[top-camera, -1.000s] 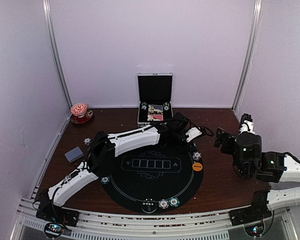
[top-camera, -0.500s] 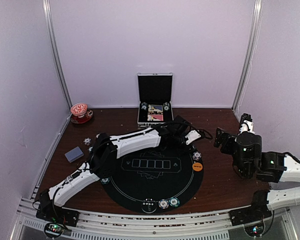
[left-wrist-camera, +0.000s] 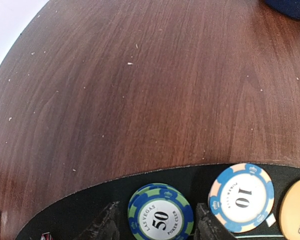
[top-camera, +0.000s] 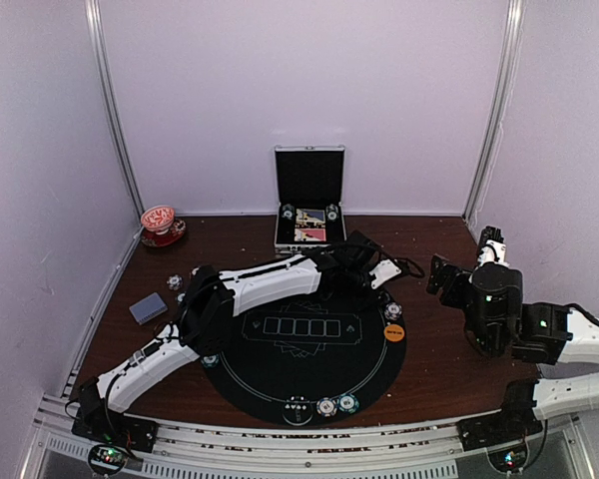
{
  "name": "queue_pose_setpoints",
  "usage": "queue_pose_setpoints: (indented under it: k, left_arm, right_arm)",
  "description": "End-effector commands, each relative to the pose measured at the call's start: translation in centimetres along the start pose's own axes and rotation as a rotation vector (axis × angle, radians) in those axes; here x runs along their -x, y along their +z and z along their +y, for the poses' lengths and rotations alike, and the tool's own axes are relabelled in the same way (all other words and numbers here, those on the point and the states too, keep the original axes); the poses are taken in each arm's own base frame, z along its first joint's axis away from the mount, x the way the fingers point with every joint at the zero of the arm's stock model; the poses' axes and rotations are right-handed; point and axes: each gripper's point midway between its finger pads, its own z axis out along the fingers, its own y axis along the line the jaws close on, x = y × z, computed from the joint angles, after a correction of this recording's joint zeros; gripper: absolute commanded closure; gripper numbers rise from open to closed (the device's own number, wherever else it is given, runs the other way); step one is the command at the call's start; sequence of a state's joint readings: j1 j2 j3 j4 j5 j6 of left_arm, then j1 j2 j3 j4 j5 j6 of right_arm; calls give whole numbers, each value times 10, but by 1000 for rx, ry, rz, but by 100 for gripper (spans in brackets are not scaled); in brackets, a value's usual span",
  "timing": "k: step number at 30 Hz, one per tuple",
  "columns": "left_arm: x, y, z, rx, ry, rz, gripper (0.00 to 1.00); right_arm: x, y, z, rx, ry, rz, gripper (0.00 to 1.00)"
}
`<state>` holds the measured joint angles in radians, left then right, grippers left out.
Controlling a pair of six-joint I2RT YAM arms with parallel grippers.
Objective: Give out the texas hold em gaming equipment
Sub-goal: Place the poker chips pile at the big blind area.
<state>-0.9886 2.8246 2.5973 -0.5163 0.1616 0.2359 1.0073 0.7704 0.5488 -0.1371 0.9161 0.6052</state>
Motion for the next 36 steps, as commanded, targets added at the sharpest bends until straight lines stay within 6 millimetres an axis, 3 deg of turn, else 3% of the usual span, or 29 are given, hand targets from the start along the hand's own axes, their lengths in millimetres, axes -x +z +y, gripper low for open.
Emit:
queue_pose_setpoints:
  k: [1,16,24,31,36]
  left_arm:
    - [20,-9,2,3,1,-52,46]
    - [31,-34,6,24,-14,-45,38]
    - [46,-60,1,-1,0,-59,30]
    - [41,-104,0,28,27,-12,16]
    - [25,-158,27,156,45,27,4]
  right_arm:
    - [0,0,0,0,-3,-4,2]
    - [-1,1,1,4,-5,-1,2]
    - [-2,1,1,2,-13,1,2]
    - [-2,1,2,6,-17,2,2]
    - [-6,3,9,22,-42,18,2]
